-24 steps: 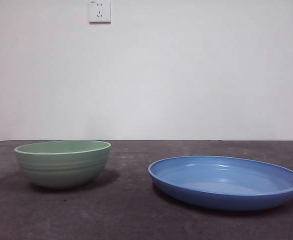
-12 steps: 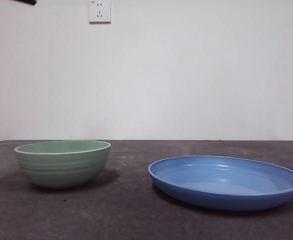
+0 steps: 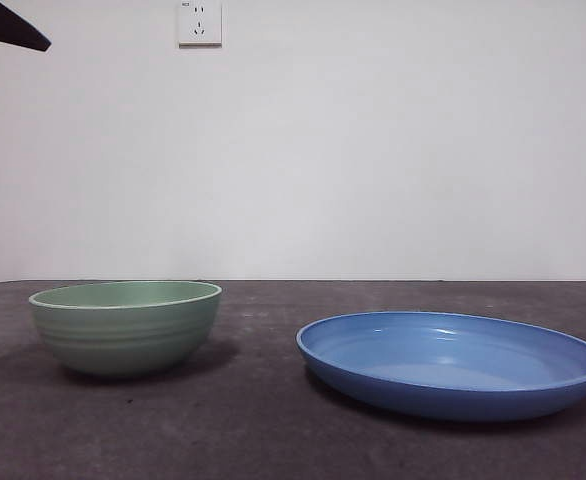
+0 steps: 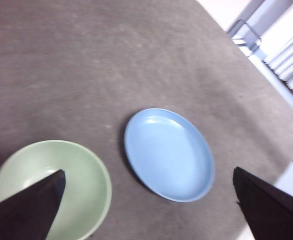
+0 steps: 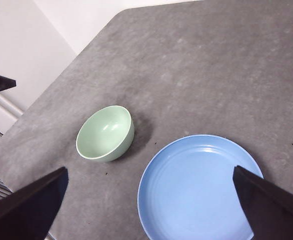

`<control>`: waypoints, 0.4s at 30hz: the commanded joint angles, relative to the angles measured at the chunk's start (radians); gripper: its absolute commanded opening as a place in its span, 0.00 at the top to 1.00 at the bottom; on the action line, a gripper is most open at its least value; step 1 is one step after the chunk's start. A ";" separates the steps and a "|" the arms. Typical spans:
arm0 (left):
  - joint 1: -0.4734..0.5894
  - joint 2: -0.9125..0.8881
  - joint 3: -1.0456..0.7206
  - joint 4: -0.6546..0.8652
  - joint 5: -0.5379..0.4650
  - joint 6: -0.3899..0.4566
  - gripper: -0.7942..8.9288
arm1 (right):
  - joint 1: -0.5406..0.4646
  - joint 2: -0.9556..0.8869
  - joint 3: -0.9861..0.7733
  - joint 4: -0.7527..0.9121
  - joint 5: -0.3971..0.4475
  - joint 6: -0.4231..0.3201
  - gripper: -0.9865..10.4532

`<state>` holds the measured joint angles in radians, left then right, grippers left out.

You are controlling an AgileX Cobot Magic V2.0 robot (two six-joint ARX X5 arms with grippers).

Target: Place the green bowl on the blue plate

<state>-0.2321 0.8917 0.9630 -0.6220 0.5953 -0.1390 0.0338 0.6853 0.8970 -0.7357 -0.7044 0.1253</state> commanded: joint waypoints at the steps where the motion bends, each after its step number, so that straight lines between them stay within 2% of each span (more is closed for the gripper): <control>1: -0.003 0.016 0.024 0.000 -0.078 0.019 0.26 | 0.003 0.006 0.018 0.002 -0.002 -0.013 0.34; 4: 0.003 0.042 0.024 -0.025 -0.151 0.019 0.26 | 0.003 0.006 0.018 0.002 -0.003 -0.013 0.34; 9: 0.039 0.153 0.024 -0.066 -0.183 0.025 0.26 | 0.003 0.005 0.018 0.002 -0.003 -0.010 0.34; 12: 0.049 0.239 0.024 -0.064 -0.240 0.041 0.26 | 0.003 0.005 0.018 0.001 -0.003 -0.010 0.34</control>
<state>-0.1829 1.1046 0.9642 -0.6918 0.3695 -0.1230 0.0338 0.6849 0.8970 -0.7403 -0.7048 0.1257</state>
